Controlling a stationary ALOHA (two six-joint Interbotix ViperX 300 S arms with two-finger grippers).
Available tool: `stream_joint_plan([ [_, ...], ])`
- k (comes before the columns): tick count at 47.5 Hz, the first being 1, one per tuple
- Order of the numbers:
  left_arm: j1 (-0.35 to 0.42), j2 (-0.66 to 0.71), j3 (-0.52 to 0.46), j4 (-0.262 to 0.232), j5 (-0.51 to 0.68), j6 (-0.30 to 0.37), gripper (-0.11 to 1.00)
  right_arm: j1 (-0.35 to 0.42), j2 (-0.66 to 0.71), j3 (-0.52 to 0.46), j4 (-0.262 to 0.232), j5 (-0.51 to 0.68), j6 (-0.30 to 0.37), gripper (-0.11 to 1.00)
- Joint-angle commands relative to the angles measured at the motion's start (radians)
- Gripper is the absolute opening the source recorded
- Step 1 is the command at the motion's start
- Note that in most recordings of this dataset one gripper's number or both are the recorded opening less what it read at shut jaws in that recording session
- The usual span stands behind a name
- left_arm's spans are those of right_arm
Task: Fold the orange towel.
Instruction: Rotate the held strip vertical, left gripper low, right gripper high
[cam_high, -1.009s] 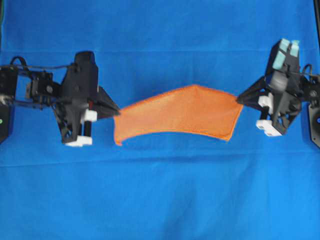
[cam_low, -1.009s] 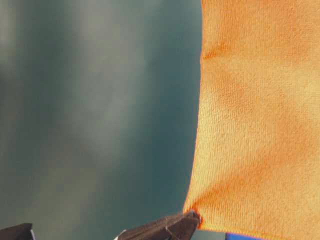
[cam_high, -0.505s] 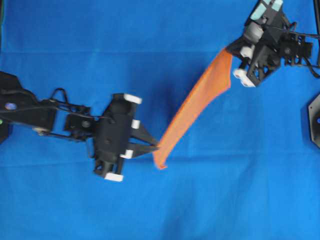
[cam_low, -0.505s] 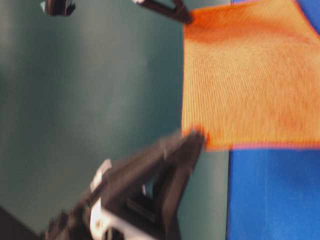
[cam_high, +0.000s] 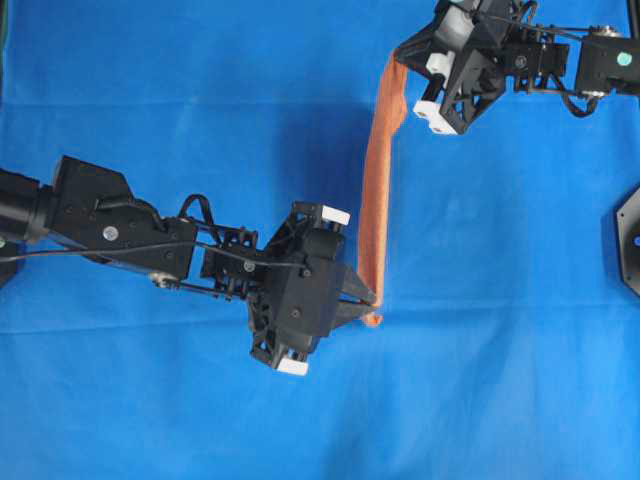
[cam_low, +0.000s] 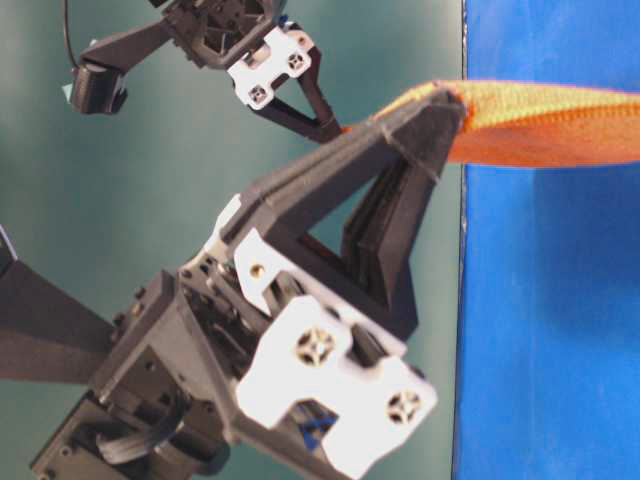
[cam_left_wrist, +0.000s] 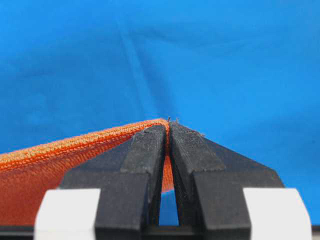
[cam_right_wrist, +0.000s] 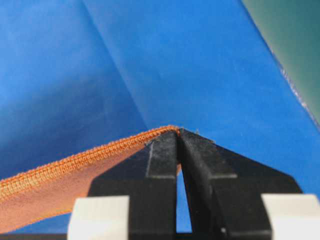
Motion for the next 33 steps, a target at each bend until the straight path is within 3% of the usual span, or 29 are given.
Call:
stream_joint_plan([
  [1, -0.037, -0.005, -0.035, -0.003, -0.026, 0.0, 0.01, -0.029, -0.025, -0.015, -0.008, 0.012, -0.002, 0.03],
  [7, -0.043, 0.052, -0.084, -0.003, -0.084, 0.0, 0.01, -0.034, -0.075, 0.028, -0.009, 0.067, -0.002, 0.03],
  [21, -0.043, 0.207, -0.268, -0.003, -0.089, 0.0, 0.01, -0.035, -0.255, 0.147, -0.008, 0.141, 0.003, 0.03],
  [33, -0.049, 0.221, -0.261, -0.006, -0.089, -0.04, 0.01, -0.034, -0.173, 0.129, -0.006, 0.107, -0.002, 0.03],
])
